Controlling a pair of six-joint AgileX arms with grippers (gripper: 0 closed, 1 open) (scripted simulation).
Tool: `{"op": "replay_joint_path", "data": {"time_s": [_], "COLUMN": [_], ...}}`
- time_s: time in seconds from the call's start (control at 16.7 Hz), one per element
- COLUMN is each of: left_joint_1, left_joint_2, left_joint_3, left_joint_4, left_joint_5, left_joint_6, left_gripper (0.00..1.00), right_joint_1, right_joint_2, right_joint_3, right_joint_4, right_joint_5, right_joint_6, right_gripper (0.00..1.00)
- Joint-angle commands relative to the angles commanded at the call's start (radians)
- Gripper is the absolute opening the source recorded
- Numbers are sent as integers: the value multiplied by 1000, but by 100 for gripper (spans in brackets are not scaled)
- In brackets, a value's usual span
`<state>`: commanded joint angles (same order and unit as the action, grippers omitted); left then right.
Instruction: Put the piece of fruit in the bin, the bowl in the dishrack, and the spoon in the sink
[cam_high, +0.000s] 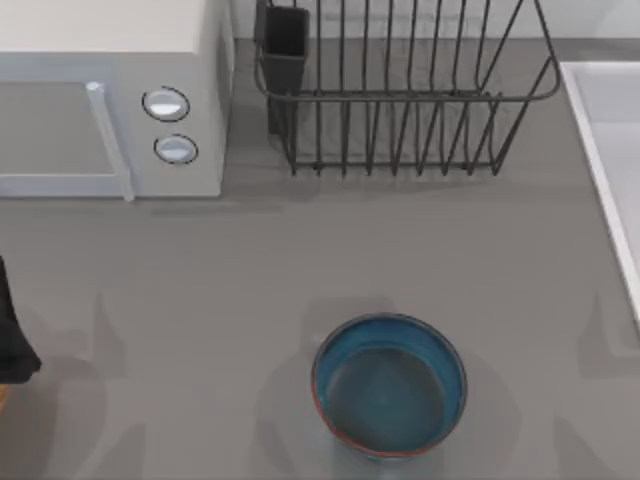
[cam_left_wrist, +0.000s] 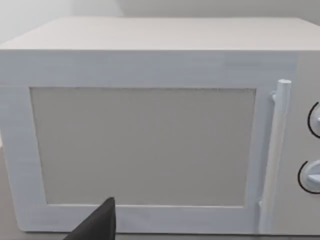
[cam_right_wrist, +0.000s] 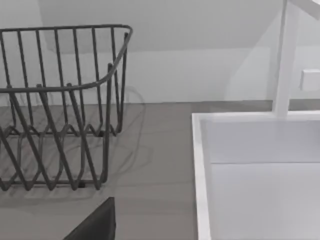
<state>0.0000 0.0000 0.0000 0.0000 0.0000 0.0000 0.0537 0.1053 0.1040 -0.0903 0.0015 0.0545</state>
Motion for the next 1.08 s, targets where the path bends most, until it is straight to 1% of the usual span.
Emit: {"op": "replay_joint_path", "data": {"time_s": [0.24,0.72,0.9,1.08], "left_joint_1": [0,0,0,0], "left_joint_2": [0,0,0,0], "left_joint_3": [0,0,0,0], "left_joint_4": [0,0,0,0], "left_joint_5": [0,0,0,0], "left_joint_6": [0,0,0,0], "left_gripper": [100,100,100,100], "right_joint_1": [122,424,521,597], "right_joint_2": [276,1083,1320,1509], "right_joint_3": [240,813,1002,1153], "right_joint_4": [-201,-730,-900,-1025], "right_joint_5": [-1,-9,-12,-9], "right_joint_6": [120,434,534,610], "right_gripper": [100,100,100,100]}}
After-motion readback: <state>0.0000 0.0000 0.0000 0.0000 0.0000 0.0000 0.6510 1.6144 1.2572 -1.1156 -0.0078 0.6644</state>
